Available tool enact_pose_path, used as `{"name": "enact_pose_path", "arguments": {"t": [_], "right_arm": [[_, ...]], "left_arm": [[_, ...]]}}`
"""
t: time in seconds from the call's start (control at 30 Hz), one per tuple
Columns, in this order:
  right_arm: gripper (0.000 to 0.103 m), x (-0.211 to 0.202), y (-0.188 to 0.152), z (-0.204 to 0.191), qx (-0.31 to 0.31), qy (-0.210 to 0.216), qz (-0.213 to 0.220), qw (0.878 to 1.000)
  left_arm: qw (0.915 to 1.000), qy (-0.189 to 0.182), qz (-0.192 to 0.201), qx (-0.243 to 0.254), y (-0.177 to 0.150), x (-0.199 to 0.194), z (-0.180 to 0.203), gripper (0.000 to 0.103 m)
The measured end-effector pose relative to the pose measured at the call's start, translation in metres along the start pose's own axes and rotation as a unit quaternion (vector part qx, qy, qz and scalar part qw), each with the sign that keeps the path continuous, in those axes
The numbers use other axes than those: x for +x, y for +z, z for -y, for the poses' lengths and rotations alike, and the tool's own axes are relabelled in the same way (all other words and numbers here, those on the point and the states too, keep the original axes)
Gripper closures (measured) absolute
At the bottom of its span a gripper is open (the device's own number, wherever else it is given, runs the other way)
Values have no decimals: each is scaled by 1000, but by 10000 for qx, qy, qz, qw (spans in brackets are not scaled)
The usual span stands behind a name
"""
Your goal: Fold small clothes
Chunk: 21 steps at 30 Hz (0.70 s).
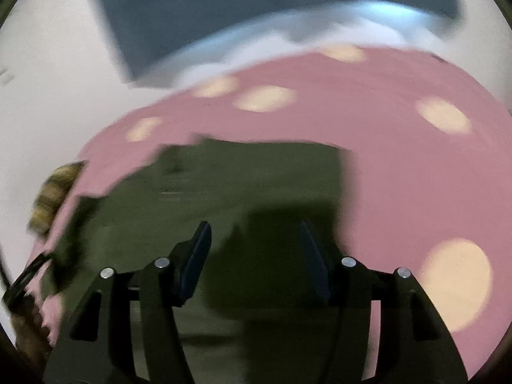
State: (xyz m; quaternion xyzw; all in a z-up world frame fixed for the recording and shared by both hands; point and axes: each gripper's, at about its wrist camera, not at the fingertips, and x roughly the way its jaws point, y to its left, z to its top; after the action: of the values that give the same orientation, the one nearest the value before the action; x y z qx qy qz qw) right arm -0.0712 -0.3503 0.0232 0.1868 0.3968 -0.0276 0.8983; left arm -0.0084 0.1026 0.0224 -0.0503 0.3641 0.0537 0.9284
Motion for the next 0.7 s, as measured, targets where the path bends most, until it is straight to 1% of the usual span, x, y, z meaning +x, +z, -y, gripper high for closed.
{"name": "enact_pose_path", "arguments": {"t": [0.03, 0.07, 0.13, 0.17, 0.2, 0.27, 0.3, 0.37, 0.5, 0.63, 0.7], "right_arm": [[46, 6, -3, 17, 168, -52, -132, 9998], [48, 11, -5, 30, 311, -8, -268, 9992], [60, 21, -14, 49, 560, 209, -561, 9966], [79, 26, -18, 54, 602, 342, -687, 9952], [86, 33, -22, 55, 578, 423, -823, 9940], [88, 40, -30, 53, 354, 333, -921, 9946], [89, 41, -31, 54, 307, 325, -903, 9949], [89, 41, -29, 58, 400, 371, -868, 9947], [88, 41, -30, 57, 325, 340, -828, 9955], [83, 29, -27, 58, 350, 386, -688, 9963], [75, 19, -25, 58, 362, 358, -507, 9974]], "left_arm": [[10000, -4, -30, 7, -1, 2, 1, 4], [10000, -5, -53, 13, -2, 3, 2, 4], [10000, 12, -82, 28, -4, 4, 3, 4], [10000, 16, -92, 35, -5, 4, 4, 4], [9999, 21, -102, 43, -6, 5, 5, 4], [9999, 36, -123, 73, -8, 6, 6, 4], [9999, 33, -125, 79, -8, 6, 6, 4], [9998, 22, -143, 101, -9, 7, 6, 4], [9998, -44, -189, 76, -10, 8, 5, 4], [9998, -25, -177, 42, -9, 5, 0, 4], [9997, -26, -232, -1, -9, 6, -6, 4]]}}
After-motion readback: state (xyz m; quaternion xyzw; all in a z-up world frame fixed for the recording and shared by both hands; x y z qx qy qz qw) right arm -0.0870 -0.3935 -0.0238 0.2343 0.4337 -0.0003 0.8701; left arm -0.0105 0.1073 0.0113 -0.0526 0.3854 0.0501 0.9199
